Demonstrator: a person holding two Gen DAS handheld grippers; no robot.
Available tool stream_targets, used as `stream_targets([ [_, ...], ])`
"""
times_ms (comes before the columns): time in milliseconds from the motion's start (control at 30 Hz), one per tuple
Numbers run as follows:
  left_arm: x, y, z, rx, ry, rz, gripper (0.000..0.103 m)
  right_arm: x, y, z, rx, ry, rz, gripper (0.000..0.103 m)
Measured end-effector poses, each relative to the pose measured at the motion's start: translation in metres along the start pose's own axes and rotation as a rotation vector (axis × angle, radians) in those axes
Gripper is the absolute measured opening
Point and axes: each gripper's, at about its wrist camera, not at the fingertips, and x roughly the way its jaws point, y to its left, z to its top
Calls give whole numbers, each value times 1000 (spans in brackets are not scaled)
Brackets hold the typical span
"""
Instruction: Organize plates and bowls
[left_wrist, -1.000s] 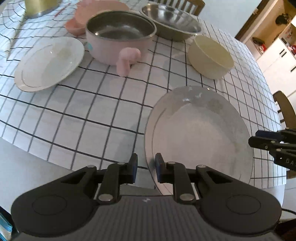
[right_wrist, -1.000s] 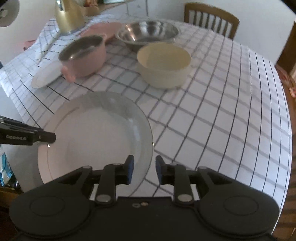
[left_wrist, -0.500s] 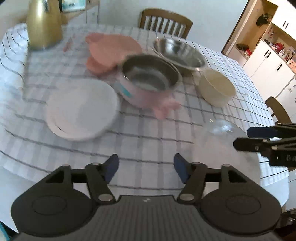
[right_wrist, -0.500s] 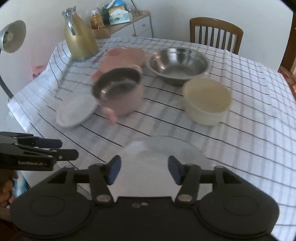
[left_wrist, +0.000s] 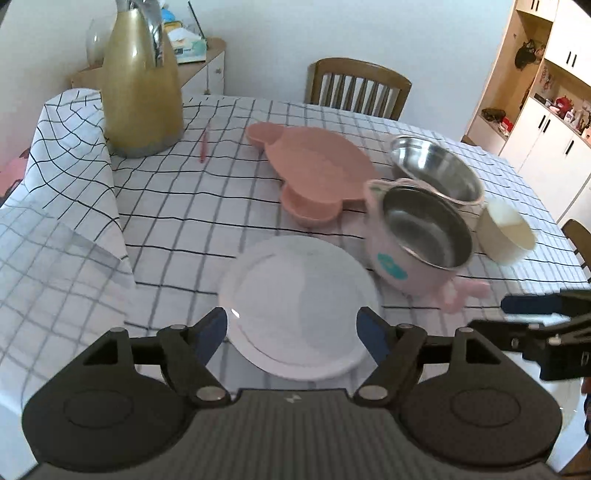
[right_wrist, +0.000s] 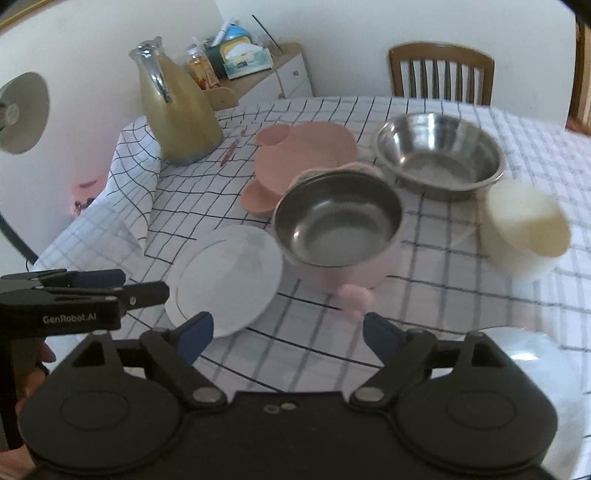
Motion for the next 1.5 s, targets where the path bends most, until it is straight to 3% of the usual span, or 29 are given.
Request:
stream_targets([
  [267,58,39,22,-25,93,-29,76,55,15,3,74,70,-3,77],
  [333,73,49,26,-72,135,-41,75,66,18,3,78,88,-13,70],
  [400,84,57,29,-101,160,-44,61,78,19,4,96,112,-15,62],
  [533,96,66,33,-126,186,-49,54,93,19,6,130,130,-17,53],
  [867,107,72,42,-137,223,-100,16,109,7,16,227,164,23,21],
  [933,107,72,42,-140,222,-101,16,109,3,15,246,162,23,13],
  [1500,67,52,18,-125,202,-119,15,79,-4,0,256,184,36,11],
])
